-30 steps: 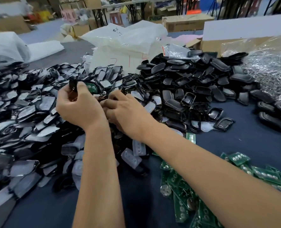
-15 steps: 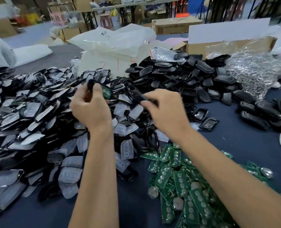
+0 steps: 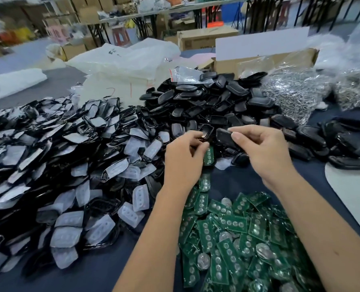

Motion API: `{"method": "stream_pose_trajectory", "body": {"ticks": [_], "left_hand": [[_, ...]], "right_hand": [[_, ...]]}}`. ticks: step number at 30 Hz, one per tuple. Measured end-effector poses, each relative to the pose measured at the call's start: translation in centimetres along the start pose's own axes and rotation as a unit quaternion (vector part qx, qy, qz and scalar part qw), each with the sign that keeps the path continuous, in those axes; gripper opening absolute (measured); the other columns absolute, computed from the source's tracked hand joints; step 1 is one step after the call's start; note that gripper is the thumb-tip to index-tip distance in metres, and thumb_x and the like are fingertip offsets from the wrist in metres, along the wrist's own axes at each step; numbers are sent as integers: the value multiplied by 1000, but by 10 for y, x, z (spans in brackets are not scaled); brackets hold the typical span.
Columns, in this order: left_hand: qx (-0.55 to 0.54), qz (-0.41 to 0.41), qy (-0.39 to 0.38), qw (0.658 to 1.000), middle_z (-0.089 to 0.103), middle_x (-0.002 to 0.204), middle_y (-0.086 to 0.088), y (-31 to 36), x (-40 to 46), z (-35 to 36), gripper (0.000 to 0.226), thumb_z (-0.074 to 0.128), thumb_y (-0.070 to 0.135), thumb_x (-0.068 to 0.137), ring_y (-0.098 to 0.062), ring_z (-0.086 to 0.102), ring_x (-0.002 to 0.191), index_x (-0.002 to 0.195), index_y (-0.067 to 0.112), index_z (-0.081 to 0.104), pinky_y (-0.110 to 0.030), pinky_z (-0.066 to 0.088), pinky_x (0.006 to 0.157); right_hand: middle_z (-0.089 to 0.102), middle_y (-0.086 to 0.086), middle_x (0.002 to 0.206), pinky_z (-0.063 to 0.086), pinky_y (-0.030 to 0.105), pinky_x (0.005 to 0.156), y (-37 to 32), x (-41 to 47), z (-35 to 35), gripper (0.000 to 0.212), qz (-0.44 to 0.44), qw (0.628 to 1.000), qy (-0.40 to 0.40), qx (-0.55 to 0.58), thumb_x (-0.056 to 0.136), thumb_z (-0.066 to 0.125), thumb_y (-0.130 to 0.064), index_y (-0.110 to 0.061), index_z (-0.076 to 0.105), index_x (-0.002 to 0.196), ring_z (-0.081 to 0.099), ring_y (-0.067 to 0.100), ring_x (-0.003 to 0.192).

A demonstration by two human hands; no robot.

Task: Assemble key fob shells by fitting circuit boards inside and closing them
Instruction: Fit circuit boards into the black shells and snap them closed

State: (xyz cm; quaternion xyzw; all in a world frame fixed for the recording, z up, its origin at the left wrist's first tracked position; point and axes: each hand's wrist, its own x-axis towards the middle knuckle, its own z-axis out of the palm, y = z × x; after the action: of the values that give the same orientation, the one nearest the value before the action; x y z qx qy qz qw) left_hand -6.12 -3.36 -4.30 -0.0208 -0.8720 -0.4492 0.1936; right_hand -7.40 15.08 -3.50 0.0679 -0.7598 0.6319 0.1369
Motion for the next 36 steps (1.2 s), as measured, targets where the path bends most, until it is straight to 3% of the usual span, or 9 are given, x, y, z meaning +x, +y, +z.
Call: {"method": "stream_pose_trajectory", "body": {"ticks": [3,6,9,13,17,21,25,30,36], "left_hand": [[-76,19,24,997,73,90,14,2,-2,-6,10,56,39,101,-6,69,84,106,37,65,-30,57,76],[-112,26,-20,993,72,84,14,2,-3,-6,11,62,31,101,-9,69,77,96,30,72,-34,58,66],[-160,-5,-44,986,72,77,7,4,-3,-4,12,70,17,97,-11,67,66,88,22,76,-29,55,58],[-185,-16,-100,977,72,75,-6,5,-5,-2,8,76,13,92,-19,68,68,85,18,75,-37,61,62],[-206,-13,-111,972,73,81,-1,5,-6,-2,14,79,7,88,-18,71,81,99,16,76,-45,63,75],[-275,-49,-97,955,69,83,-9,8,-6,-1,13,71,-3,93,-14,69,77,100,7,74,-34,63,71],[-338,-85,-100,932,71,83,-4,10,-7,1,12,67,-3,96,-14,70,77,96,9,72,-32,63,75],[-311,-80,-91,943,74,87,-10,11,-9,3,6,69,4,96,-14,68,76,98,9,72,-29,59,68],[-303,-101,-99,943,70,78,1,12,-8,3,6,68,6,98,-13,58,68,96,11,72,-22,51,59]], "right_hand": [[78,-19,87,55,20,77,-5,-2,0,22,-46,995,-57,-69,95,76,-16,-36,81,94,73,4,84],[78,-17,87,54,20,73,-7,-5,2,17,-61,989,-102,-86,95,75,-16,-31,82,100,72,5,81],[73,-13,79,50,19,66,-5,-5,4,19,-63,994,-76,-44,95,76,-17,-32,78,106,65,3,70],[77,3,85,55,39,77,0,-4,2,24,-14,999,-13,42,89,82,-25,-31,72,111,68,13,76],[77,3,84,55,45,81,-1,-4,0,36,-15,998,-42,35,81,84,-37,-34,70,113,69,14,77],[79,12,90,60,51,87,-1,-4,5,37,35,991,-32,128,89,82,-17,-23,66,122,72,26,84],[80,12,93,64,39,83,-6,-6,8,33,93,967,-40,235,88,77,-1,-13,68,117,76,26,91],[78,6,82,59,22,63,-9,-4,7,32,129,942,-43,306,72,77,-11,-7,69,103,74,13,71],[78,5,79,56,18,57,-7,-3,7,28,132,933,-55,332,73,75,-10,-7,70,100,71,10,64]]}}
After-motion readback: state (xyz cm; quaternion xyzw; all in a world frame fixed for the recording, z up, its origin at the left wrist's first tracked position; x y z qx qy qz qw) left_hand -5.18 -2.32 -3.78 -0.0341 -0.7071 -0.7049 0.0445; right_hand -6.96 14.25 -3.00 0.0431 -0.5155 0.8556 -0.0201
